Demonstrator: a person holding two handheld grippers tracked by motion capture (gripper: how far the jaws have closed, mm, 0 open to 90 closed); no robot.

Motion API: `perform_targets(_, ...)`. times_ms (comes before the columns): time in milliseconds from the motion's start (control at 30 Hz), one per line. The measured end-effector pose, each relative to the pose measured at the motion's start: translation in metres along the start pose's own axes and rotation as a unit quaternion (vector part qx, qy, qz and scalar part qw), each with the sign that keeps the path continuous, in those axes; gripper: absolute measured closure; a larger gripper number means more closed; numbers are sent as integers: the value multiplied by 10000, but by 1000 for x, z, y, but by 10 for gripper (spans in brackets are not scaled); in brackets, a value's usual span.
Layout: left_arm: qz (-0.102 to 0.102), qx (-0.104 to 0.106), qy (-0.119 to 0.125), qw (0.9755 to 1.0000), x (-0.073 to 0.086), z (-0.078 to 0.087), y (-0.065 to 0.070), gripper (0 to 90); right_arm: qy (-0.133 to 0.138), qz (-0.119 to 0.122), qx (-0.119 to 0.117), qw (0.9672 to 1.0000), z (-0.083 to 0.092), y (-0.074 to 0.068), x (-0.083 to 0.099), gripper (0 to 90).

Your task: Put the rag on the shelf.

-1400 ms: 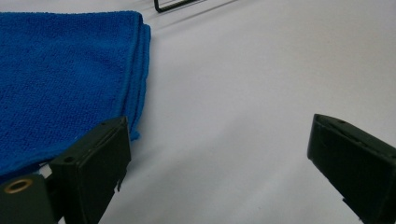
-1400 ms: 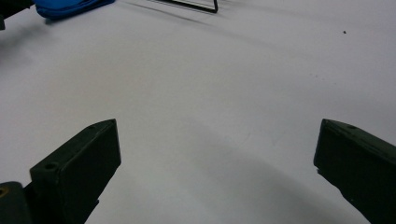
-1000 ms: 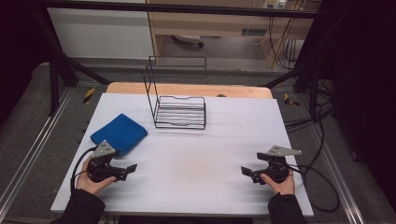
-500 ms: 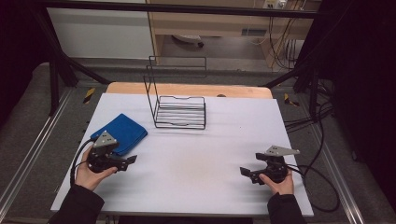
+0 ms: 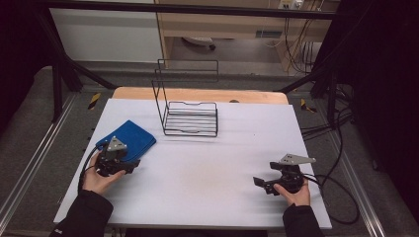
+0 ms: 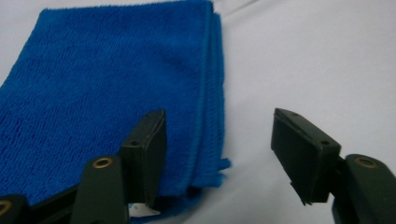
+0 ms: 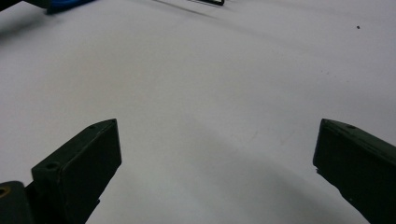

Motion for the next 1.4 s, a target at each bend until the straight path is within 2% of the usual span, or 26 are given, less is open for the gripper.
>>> perform_targets(100,-142,-142,-132,9997,3,-7,0,421,-25,5,-4,10000,-1,0,0,17)
perform_targets(133,-173,-189,-141,9996,4,-9,0,461,-32,10,-17,10000,-1,0,0,17)
perform_targets(200,-239,-234,-126,9994,4,-11,0,481,-22,13,-11,10000,-1,0,0,17)
perform_targets(367,-227,-320,-91,9992,5,-11,-4,584,-4,3,-9,10000,0,0,0,18)
perform_targets(600,-124,-233,-42,9996,6,-12,-9,682,-12,-6,-15,10000,-1,0,0,20)
perform_targets(700,-102,-223,-33,9997,6,-13,-10,766,-24,9,-26,10000,-1,0,0,22)
perform_targets(933,15,-223,-48,9997,5,-11,-11,824,-28,11,-36,10000,-1,0,0,24)
perform_targets(1067,70,-210,-2,9998,3,-5,-13,840,-32,1,-45,10000,-1,0,0,25)
perform_targets(1200,242,-122,102,9996,0,4,-17,842,-35,8,-56,10000,-1,0,0,25)
perform_targets(1400,357,136,172,9991,-2,17,-16,843,-31,7,-57,10000,0,0,-1,26)
Point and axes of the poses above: each handheld gripper's, and its own axes: z roughly backward along the jaws, x roughly out of its underside, y roughly to its right, the point moved 1 cm from there along -z, roughly forward along the jaws, and after that the axes turned 15 degrees about -x, right-handed, at the moved point
